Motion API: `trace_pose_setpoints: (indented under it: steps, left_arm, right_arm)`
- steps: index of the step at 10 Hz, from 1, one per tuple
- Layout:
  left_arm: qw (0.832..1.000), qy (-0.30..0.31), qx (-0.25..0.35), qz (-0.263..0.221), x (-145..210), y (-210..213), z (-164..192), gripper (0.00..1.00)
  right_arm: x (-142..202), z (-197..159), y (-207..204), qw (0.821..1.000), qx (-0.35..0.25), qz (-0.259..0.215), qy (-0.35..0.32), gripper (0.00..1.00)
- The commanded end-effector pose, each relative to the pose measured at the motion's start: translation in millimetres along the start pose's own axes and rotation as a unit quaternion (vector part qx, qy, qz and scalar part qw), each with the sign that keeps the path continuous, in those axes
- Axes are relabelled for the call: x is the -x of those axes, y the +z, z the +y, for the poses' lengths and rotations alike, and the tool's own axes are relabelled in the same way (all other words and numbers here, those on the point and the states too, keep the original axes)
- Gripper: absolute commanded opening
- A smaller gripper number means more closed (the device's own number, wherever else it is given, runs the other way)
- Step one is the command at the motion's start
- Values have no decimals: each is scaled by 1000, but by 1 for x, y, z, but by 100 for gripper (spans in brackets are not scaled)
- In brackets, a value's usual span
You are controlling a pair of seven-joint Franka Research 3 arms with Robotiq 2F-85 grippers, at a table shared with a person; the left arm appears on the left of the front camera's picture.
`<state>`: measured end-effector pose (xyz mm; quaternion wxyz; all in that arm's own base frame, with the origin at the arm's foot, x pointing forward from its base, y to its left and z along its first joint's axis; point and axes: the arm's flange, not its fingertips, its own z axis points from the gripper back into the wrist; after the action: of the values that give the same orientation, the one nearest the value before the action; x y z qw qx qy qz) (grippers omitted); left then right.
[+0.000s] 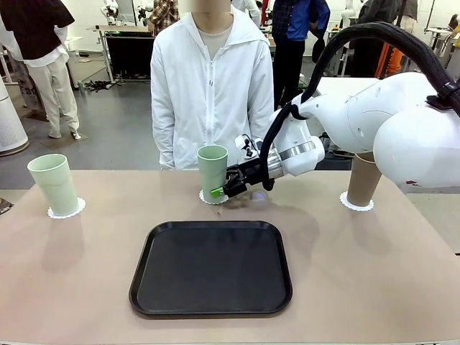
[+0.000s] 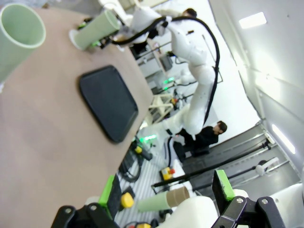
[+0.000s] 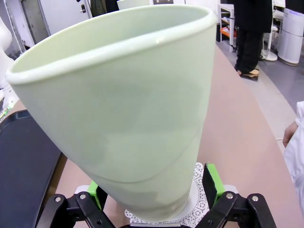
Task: Place coasters on the table and set cups on them.
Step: Take one Reusable plastic cup from the Flat Tray and place it on a coaster set by the human.
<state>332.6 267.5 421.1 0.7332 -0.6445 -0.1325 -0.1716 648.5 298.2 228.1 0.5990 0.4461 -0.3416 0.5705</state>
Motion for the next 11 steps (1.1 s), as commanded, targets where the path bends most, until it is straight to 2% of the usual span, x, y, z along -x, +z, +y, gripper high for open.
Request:
trace_pose_setpoints:
  steps: [1,11]
  left_arm:
    - [1000,0,-2,0,1,2,-3,100]
    - [1000,0,-2,0,1,2,-3,100]
  right_arm:
    - [-8,-2,6,999,8,32,-12,100]
    - [-19,21,49,992,59,104,-40,100]
